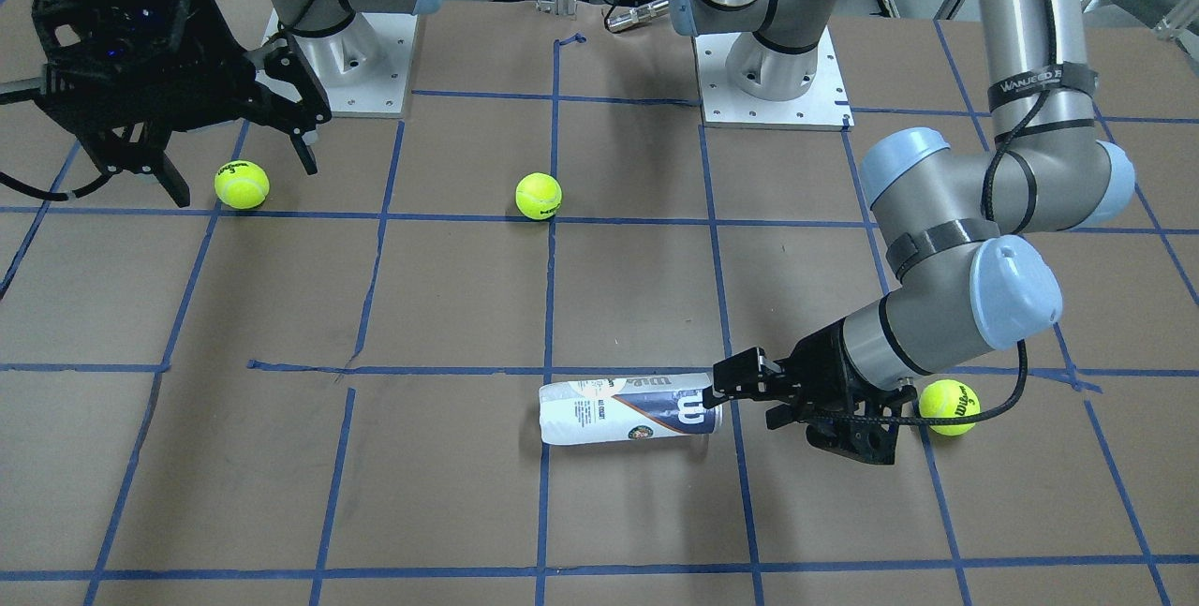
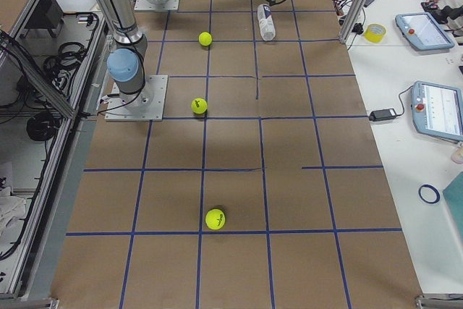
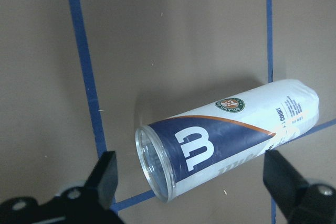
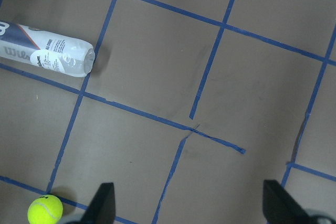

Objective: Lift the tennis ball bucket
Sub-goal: 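Close the left gripper around the can's open end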

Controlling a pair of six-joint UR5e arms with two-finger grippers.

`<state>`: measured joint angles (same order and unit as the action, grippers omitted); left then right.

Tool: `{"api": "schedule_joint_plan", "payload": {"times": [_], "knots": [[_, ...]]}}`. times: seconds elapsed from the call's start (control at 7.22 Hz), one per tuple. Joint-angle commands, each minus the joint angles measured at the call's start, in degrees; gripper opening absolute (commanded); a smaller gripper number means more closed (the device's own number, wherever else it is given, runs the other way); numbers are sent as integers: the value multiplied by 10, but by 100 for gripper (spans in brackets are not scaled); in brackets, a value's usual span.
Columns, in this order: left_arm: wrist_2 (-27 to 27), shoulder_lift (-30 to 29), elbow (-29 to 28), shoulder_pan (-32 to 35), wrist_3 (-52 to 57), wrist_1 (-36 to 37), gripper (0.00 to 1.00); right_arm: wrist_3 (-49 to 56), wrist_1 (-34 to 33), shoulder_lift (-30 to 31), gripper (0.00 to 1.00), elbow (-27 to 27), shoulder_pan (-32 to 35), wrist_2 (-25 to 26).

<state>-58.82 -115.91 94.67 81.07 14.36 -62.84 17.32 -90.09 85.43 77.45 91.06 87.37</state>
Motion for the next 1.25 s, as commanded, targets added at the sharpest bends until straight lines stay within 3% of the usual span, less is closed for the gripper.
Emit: {"api": "schedule_joint_plan", "payload": {"times": [0.0, 0.42, 0.55, 0.69, 0.83, 0.97, 1.11], "knots": [[62, -17, 31, -12, 11, -1, 100, -26, -16, -4, 100, 4, 6, -22], [113, -52, 35, -13, 10, -28, 100, -101, -25, 2, 100, 4, -6, -15], [162, -59, 35, -13, 9, -29, 95, -100, -21, 1, 100, 4, -11, -14], [174, -62, 35, -13, 8, -29, 80, -98, -20, -1, 100, 5, -17, -13], [173, -62, 35, -13, 7, -29, 34, -98, -17, 0, 100, 6, -21, -12], [174, -61, 35, -13, 3, -29, 4, -99, -14, -4, 100, 8, -22, -13], [174, -58, 35, -13, 1, -29, 0, -96, -15, -4, 100, 16, -24, -13]]}}
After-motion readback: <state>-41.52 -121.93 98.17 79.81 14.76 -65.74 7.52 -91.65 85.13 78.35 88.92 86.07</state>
